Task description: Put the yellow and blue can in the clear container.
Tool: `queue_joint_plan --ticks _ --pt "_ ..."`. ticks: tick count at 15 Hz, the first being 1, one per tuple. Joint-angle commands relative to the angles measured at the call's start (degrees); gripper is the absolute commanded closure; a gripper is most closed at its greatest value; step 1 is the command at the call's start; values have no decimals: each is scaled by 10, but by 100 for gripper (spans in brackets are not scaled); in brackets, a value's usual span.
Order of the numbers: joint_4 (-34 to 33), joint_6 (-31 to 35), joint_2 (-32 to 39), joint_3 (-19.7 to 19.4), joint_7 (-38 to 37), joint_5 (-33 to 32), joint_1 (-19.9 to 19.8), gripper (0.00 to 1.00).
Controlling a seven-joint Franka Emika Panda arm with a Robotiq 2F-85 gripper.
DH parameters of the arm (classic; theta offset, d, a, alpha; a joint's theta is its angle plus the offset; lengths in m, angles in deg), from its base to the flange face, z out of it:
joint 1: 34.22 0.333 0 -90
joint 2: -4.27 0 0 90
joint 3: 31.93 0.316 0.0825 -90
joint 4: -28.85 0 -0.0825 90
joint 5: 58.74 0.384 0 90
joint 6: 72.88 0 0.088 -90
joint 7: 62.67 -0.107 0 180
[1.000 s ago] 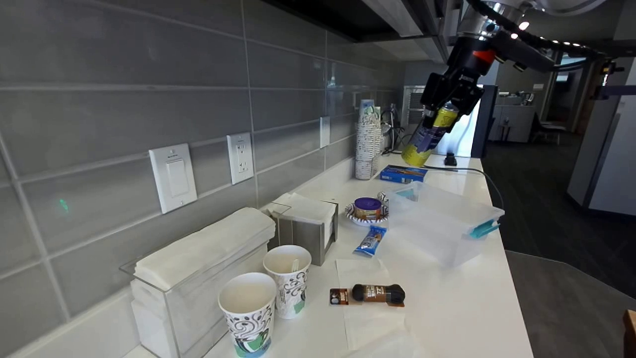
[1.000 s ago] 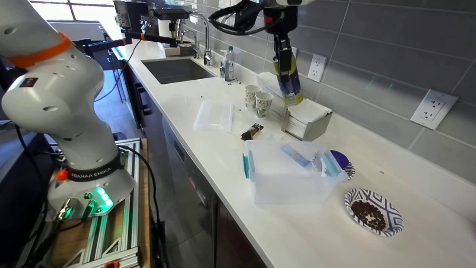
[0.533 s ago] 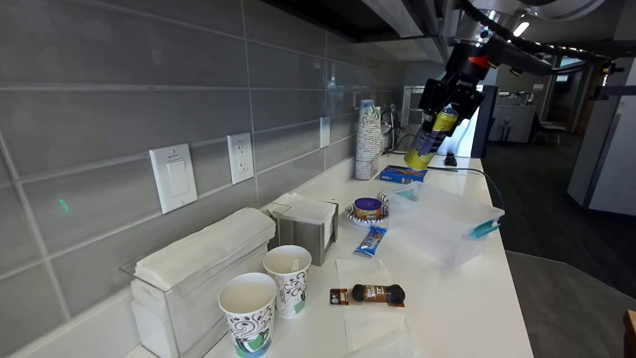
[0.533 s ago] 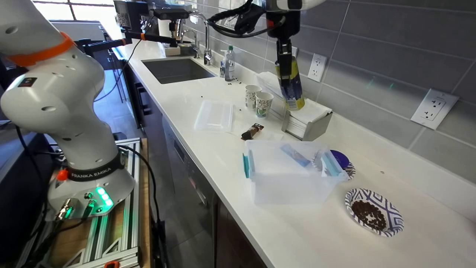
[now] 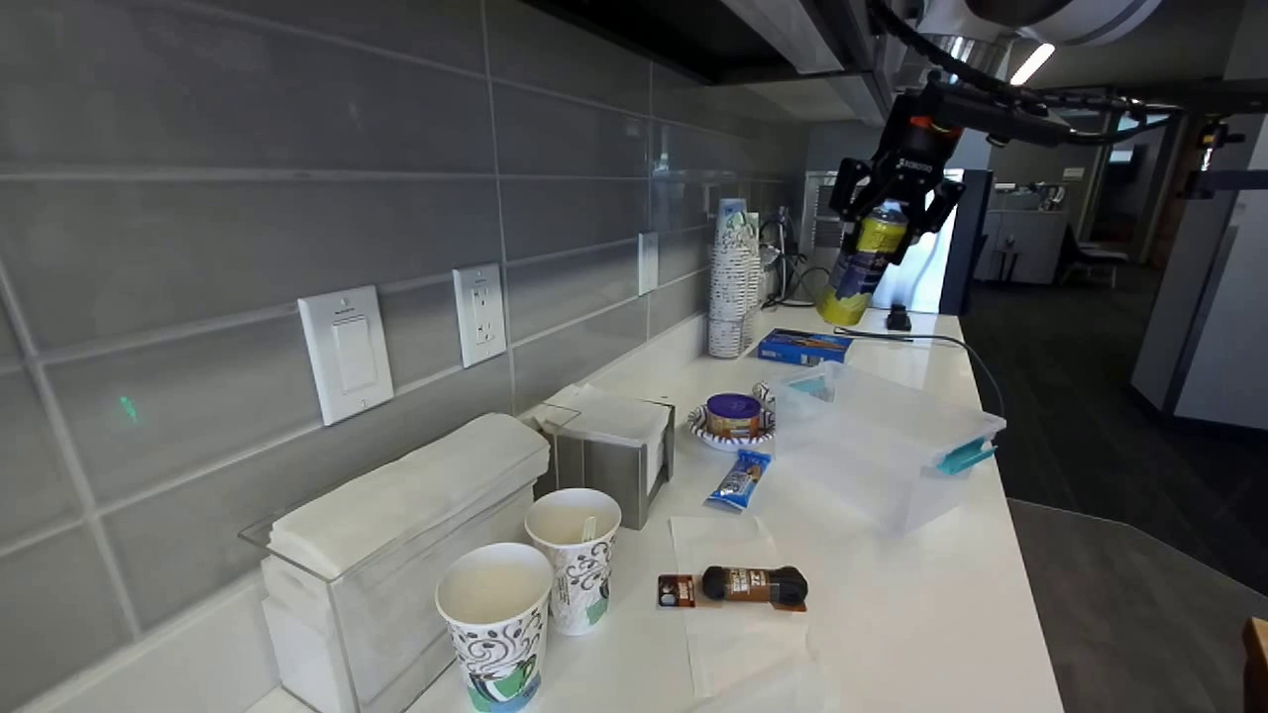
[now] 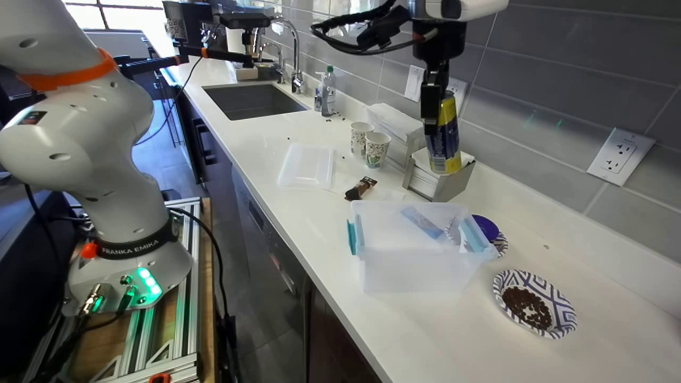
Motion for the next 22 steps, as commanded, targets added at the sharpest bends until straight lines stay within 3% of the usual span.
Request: queue_joint_plan --ticks 1,8,22 --pt "-73 -61 57 -16 -26 4 -7 61" --pt "-147 -158 140 -54 21 24 -7 61" --pt "-236 -187 293 -75 124 74 -22 61"
